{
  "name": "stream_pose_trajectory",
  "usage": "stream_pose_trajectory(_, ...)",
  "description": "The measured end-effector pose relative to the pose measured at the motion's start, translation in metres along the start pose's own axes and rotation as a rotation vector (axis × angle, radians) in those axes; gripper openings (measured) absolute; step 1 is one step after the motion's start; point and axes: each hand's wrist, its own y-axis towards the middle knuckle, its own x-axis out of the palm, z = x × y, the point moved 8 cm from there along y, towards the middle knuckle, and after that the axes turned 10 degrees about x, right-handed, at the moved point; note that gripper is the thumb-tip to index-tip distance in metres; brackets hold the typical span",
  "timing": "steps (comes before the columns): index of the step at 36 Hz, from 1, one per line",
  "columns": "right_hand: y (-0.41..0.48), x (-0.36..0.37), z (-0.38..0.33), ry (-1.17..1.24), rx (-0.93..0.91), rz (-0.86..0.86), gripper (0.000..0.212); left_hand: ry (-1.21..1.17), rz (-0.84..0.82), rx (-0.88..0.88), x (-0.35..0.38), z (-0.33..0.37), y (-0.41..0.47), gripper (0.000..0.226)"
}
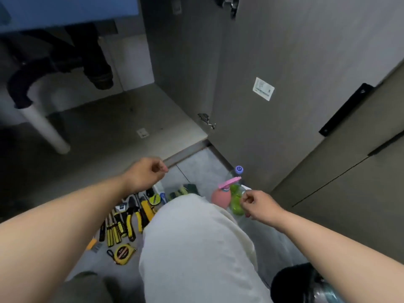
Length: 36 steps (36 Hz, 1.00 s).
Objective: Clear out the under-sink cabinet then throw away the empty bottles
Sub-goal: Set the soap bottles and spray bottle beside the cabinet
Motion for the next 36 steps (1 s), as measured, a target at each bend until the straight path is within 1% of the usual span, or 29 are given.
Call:
stream_pose_trajectory(3,0.026,0.027,-0.025,-0.013,-0.044,-0.071,0.018,-0.027,-0.030,-0.138,0.007,-0.056,-0.006,0.013)
stream_pose_trajectory(5,0.043,0.051,-0.040,-0.025,-0.062,-0.151,0.017,-0.039,-0.038,-0.203,0.016,-0.085,-0.007,0.010)
stream_pose_trajectory(8,0.072,0.094,-0.056,-0.031,-0.057,-0.268,0.012,-0.144,-0.038,-0.296,0.040,-0.115,-0.004,0.009)
stream_pose_trajectory(11,0.101,0.136,-0.067,-0.039,-0.057,-0.309,0.034,-0.279,-0.044,-0.383,0.074,-0.135,0.004,0.014)
stream_pose_trajectory(14,0.127,0.161,-0.072,-0.049,-0.055,-0.249,0.052,-0.419,-0.059,-0.459,0.113,-0.144,0.011,0.021)
stream_pose_trajectory(16,0.143,0.174,-0.064,-0.013,0.034,-0.229,0.057,-0.503,-0.063,-0.499,0.138,-0.147,0.017,0.022)
stream_pose_trajectory(18,0.156,0.186,-0.052,0.012,0.141,-0.222,0.056,-0.561,-0.047,-0.502,0.157,-0.150,0.027,0.023)
stream_pose_trajectory(21,0.167,0.198,-0.043,0.033,0.184,-0.190,0.046,-0.656,-0.032,-0.458,0.178,-0.147,0.040,0.022)
stream_pose_trajectory(22,0.168,0.200,-0.043,0.055,0.182,-0.177,0.042,-0.688,-0.036,-0.446,0.185,-0.145,0.043,0.029)
stream_pose_trajectory(24,0.168,0.200,-0.045,0.089,0.146,-0.127,0.032,-0.737,-0.027,-0.467,0.198,-0.148,0.049,0.056)
stream_pose_trajectory(25,0.167,0.199,-0.047,0.092,0.118,-0.100,0.026,-0.742,-0.019,-0.493,0.203,-0.152,0.051,0.059)
stream_pose_trajectory(27,0.167,0.196,-0.052,0.084,0.064,-0.066,0.017,-0.731,-0.004,-0.523,0.209,-0.154,0.055,0.053)
stream_pose_trajectory(29,0.167,0.193,-0.057,0.072,0.033,-0.056,0.013,-0.731,0.022,-0.498,0.210,-0.152,0.061,0.048)
stream_pose_trajectory(33,0.178,0.179,-0.060,0.049,0.011,0.058,0.021,-0.784,0.053,-0.452,0.208,-0.145,0.071,0.046)
stream_pose_trajectory(36,0.190,0.169,-0.059,0.068,0.036,0.133,0.036,-0.866,0.049,-0.447,0.210,-0.142,0.077,0.052)
